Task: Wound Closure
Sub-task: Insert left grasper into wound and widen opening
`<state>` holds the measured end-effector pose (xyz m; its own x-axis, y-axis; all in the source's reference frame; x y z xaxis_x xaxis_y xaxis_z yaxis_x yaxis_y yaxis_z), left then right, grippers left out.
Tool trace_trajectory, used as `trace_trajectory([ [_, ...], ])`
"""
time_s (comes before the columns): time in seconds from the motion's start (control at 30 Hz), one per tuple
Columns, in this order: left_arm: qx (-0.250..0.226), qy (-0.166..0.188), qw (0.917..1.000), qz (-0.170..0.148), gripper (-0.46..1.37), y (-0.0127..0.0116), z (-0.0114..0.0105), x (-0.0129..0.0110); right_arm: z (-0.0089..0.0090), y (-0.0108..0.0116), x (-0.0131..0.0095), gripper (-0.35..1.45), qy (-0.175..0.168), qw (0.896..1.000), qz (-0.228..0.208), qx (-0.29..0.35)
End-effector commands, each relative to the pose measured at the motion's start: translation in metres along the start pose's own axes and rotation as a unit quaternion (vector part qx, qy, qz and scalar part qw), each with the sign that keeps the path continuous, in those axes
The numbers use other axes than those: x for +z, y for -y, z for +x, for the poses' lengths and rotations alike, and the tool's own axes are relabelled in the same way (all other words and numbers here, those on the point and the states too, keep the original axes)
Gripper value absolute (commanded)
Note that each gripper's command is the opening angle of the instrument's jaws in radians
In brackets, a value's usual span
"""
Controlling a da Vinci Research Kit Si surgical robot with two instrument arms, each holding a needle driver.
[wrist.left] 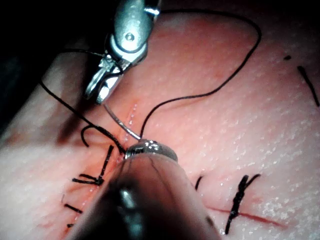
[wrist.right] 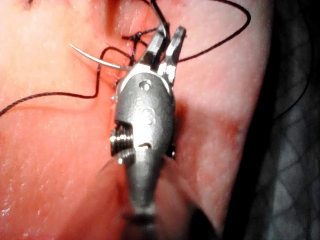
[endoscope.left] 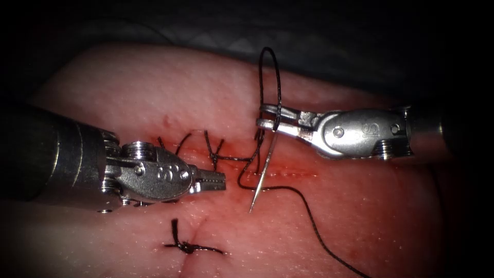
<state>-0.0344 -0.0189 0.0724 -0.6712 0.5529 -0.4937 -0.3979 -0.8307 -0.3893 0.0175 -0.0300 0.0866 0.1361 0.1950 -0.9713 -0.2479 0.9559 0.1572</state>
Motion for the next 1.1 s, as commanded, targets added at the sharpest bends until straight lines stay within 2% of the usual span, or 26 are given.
trace_trajectory([
  [0.03,0.002,0.000,1.0000,-0.004,-0.35,0.0000,0.0000,0.0000,0.0001,0.0000,0.0000,-0.35,0.000,1.000,-0.003,0.000],
  [0.27,0.010,0.001,0.9999,-0.002,-0.35,0.0001,0.0001,0.0002,0.0005,-0.0003,-0.0003,-0.35,0.000,1.000,-0.002,0.002],
  [0.5,0.011,-0.002,0.9999,-0.006,-0.35,0.0013,-0.0003,0.0012,0.0014,-0.0007,-0.0013,-0.35,-0.001,1.000,0.002,0.003],
  [0.8,0.020,-0.001,0.9996,-0.022,-0.35,0.0031,-0.0021,0.0049,0.0033,-0.0012,-0.0026,-0.35,-0.007,1.000,0.004,-0.001],
  [1.1,0.005,0.012,0.9991,-0.039,-0.35,0.0052,-0.0062,0.0099,0.0041,-0.0014,-0.0033,-0.35,-0.010,1.000,0.006,-0.001],
])
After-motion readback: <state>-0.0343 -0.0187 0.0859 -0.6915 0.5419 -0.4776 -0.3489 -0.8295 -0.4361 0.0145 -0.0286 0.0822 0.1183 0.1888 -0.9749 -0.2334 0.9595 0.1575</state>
